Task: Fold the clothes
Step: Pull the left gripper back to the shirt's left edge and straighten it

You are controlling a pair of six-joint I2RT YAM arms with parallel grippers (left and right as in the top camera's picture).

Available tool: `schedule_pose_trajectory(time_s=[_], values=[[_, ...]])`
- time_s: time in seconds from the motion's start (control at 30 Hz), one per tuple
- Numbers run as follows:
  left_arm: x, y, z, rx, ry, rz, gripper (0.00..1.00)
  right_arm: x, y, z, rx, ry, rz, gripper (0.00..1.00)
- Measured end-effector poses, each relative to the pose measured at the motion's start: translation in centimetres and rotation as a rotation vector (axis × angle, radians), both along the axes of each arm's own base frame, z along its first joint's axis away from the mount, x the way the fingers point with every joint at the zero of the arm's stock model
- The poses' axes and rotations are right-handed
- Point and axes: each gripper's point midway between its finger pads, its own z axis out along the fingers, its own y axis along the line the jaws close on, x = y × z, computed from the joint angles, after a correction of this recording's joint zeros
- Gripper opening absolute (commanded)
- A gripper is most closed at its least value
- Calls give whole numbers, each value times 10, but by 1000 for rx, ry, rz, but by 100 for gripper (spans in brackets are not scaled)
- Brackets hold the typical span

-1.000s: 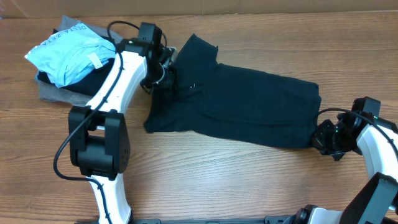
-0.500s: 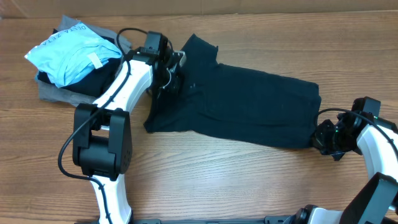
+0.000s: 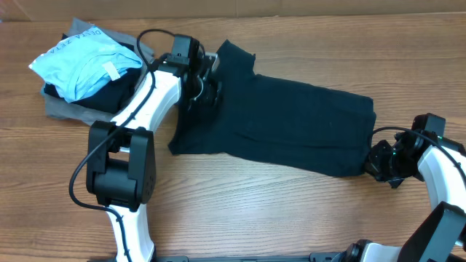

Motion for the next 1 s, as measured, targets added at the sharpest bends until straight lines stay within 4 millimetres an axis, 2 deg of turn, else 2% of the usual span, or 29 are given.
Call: schedule_pose_trajectory(time_s=[0.1,0.13,0.2,0.27,0.37,0.47,0.6,0.7,0.73,0.77,0.8,0.87,1.0], values=[[-27,26,-10,69,131,38,60,0,0,0,0,0,0,19],[-34,37,-12,85,170,56,60,0,0,0,-1,0,-1,25],[-46,57,-14,110,237,93,61,0,-1,0,-2,3,-7,46],[-57,78,-14,126,298,130,61,-1,-1,0,-8,6,-5,62],[-70,103,-14,135,364,180,59,-3,-4,-2,-26,21,-7,70],[-78,112,-13,107,400,179,59,-6,-9,-3,-51,38,-24,73],[-91,101,-18,47,433,127,55,-5,-14,-4,-77,39,-42,73],[-98,92,-30,30,437,93,45,-5,-16,-4,-84,44,-51,73],[-98,91,-34,27,431,86,39,-5,-16,-4,-88,43,-53,73],[-100,89,-38,27,428,78,32,-4,-17,-5,-91,40,-54,73],[-101,88,-42,24,424,76,16,-4,-17,-6,-94,36,-55,73],[-102,86,-46,22,421,66,4,-4,-18,-8,-96,33,-57,73],[-103,90,-48,45,409,55,4,-7,-16,-13,-95,40,-58,66]])
